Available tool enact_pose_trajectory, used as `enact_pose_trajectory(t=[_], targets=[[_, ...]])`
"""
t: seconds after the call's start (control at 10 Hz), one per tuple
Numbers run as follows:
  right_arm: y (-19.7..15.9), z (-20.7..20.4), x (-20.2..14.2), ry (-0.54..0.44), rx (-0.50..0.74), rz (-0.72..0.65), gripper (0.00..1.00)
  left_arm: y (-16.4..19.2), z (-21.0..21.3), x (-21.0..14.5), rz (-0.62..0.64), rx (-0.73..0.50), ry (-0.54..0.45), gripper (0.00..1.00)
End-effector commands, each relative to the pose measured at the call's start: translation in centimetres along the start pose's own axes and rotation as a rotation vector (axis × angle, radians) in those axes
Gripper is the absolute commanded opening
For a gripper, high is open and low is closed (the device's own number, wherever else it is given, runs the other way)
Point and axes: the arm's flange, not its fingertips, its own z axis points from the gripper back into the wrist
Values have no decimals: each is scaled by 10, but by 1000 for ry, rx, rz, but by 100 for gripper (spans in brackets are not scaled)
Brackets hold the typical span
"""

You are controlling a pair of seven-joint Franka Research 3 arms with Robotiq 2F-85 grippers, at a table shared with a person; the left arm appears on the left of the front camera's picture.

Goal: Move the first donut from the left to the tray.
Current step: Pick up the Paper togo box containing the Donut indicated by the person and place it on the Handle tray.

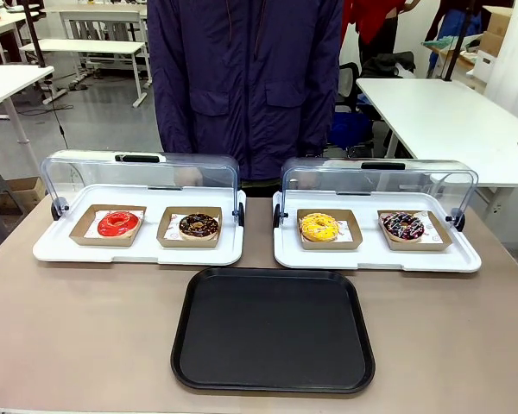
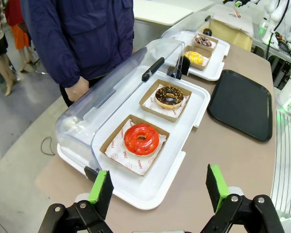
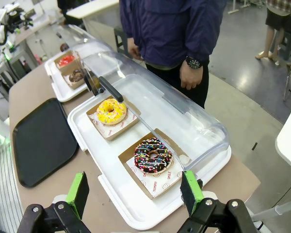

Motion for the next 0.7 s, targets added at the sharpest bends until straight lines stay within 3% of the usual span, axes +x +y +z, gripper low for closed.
enact_pose_trajectory(t=[0.0,0.6], targets=[[2,1,2,-3,1,6,100,0,0,2,0,4,-5,100],[2,1,2,-3,1,6,100,0,0,2,0,4,-5,100]])
